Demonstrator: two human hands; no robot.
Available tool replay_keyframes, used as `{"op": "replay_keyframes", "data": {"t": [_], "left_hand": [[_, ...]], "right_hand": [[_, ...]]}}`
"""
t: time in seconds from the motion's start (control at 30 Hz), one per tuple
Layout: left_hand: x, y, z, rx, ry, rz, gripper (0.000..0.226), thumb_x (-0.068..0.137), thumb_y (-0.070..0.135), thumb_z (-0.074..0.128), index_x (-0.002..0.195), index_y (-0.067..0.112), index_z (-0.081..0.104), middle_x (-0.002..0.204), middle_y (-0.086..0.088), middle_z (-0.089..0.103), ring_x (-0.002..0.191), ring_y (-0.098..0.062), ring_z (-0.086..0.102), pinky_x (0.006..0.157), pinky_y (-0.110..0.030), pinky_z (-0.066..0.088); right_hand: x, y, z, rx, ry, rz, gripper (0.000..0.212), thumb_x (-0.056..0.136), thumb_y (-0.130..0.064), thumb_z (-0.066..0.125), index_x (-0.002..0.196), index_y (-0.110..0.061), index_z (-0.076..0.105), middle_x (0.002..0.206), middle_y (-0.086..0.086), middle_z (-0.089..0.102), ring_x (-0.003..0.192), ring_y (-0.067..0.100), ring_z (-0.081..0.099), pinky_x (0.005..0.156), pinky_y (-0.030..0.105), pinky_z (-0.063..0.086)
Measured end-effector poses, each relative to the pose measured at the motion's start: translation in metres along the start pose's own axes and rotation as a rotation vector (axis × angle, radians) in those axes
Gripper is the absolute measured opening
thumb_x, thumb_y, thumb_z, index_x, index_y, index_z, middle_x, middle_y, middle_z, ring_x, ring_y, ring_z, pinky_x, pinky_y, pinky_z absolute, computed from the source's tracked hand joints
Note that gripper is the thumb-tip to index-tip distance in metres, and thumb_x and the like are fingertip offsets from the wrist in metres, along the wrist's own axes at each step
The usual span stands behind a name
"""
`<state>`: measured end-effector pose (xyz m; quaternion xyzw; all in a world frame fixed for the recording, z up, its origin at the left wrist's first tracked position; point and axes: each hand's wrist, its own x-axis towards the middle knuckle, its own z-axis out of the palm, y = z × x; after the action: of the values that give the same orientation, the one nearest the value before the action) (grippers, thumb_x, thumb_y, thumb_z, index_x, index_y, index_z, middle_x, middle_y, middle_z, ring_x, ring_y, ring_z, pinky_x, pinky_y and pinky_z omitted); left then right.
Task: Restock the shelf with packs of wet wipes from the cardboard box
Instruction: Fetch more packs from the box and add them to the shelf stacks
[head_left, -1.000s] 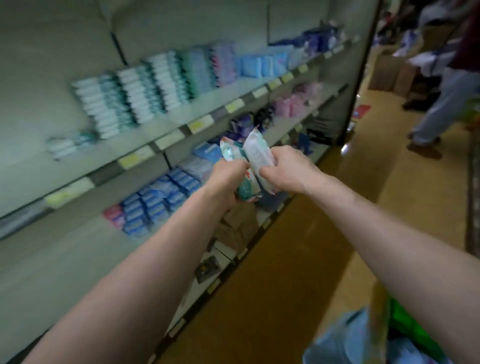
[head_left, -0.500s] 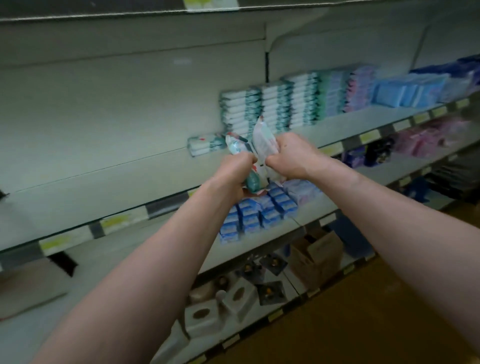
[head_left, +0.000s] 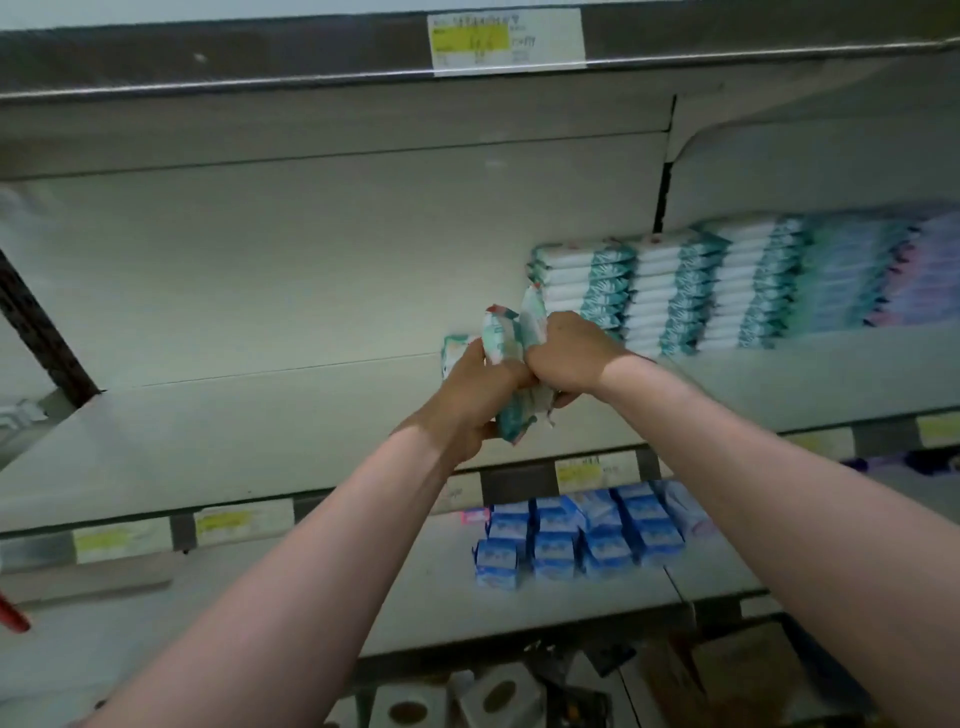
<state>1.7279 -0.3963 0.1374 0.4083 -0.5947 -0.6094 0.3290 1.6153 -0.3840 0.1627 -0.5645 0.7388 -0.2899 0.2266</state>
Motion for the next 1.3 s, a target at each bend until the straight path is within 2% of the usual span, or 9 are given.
{"op": "replay_keyframes", "data": {"t": [0.13,0.4,0.57,0.77,0.9,1.03,1.17,1.23,1.3], "left_hand": [[0.028,-0.002,0.001,0.068,0.023,0.031,0.048,0.084,0.001,0.061,0.125,0.021,0.047,0.115,-0.014,0.063,0.101,-0.028,0.064,0.071,-0.035,0.057],[0.066,-0.003,-0.015,0.071,0.032,0.087,0.033,0.080,0.020,0.076,0.111,0.019,0.063,0.100,-0.008,0.071,0.085,-0.022,0.068,0.065,-0.033,0.056],[0.085,-0.006,-0.048,-0.198,0.218,-0.140,0.029,0.086,0.009,0.056,0.115,0.009,0.057,0.103,-0.015,0.070,0.083,-0.030,0.070,0.063,-0.035,0.059],[0.102,0.008,-0.080,-0.210,0.149,-0.281,0.013,0.088,0.013,0.054,0.099,0.013,0.061,0.087,-0.010,0.071,0.078,-0.024,0.068,0.065,-0.035,0.059],[0.130,0.010,-0.098,-0.174,0.316,-0.319,0.034,0.083,0.011,0.070,0.114,0.010,0.057,0.107,-0.012,0.068,0.090,-0.027,0.069,0.062,-0.038,0.061],[0.156,0.013,-0.100,-0.023,0.394,-0.295,0.051,0.079,0.009,0.075,0.123,0.009,0.050,0.113,-0.012,0.064,0.093,-0.027,0.067,0.066,-0.041,0.060],[0.176,0.013,-0.097,0.215,0.492,-0.262,0.057,0.082,0.012,0.074,0.130,0.011,0.043,0.113,-0.009,0.053,0.100,-0.026,0.058,0.064,-0.034,0.054],[0.185,0.009,-0.097,0.316,0.511,-0.229,0.057,0.082,0.016,0.074,0.130,0.010,0.043,0.111,-0.008,0.050,0.097,-0.025,0.054,0.070,-0.033,0.052],[0.193,0.002,-0.096,0.421,0.531,-0.184,0.057,0.082,0.021,0.075,0.129,0.010,0.044,0.111,-0.008,0.052,0.094,-0.024,0.053,0.074,-0.033,0.052]], "right_hand": [[0.029,0.005,-0.007,0.191,-0.084,0.004,0.029,0.096,-0.027,0.043,0.105,-0.005,0.061,0.097,0.015,0.067,0.078,0.029,0.070,0.065,0.041,0.061],[0.076,0.001,-0.011,0.372,-0.203,0.053,0.050,0.098,-0.050,0.035,0.103,-0.009,0.063,0.097,0.011,0.067,0.083,0.023,0.068,0.064,0.036,0.061],[0.105,0.005,-0.012,0.334,-0.121,-0.046,0.025,0.097,-0.022,0.045,0.080,-0.008,0.055,0.080,0.005,0.055,0.077,0.018,0.054,0.066,0.028,0.047],[0.137,0.025,-0.004,0.467,-0.210,0.089,0.010,0.092,-0.012,0.056,0.099,-0.007,0.063,0.089,0.010,0.065,0.073,0.018,0.062,0.065,0.028,0.052],[0.151,0.034,0.008,0.659,-0.130,0.189,0.008,0.090,-0.006,0.064,0.088,-0.001,0.059,0.083,0.014,0.066,0.053,0.016,0.063,0.042,0.019,0.050],[0.165,0.033,0.022,0.731,-0.094,0.232,0.012,0.094,-0.001,0.055,0.082,0.000,0.053,0.083,0.013,0.059,0.062,0.023,0.062,0.053,0.027,0.057],[0.177,0.031,0.034,0.394,-0.038,0.159,0.011,0.094,-0.001,0.047,0.087,0.002,0.056,0.082,0.019,0.065,0.077,0.033,0.071,0.072,0.043,0.060],[0.177,0.028,0.036,0.143,0.016,0.094,0.015,0.093,-0.003,0.050,0.082,0.001,0.059,0.068,0.013,0.066,0.059,0.021,0.068,0.062,0.033,0.059],[0.177,0.025,0.038,-0.115,0.069,0.019,0.007,0.089,-0.002,0.056,0.090,0.002,0.062,0.083,0.013,0.069,0.069,0.021,0.066,0.061,0.027,0.049]]}}
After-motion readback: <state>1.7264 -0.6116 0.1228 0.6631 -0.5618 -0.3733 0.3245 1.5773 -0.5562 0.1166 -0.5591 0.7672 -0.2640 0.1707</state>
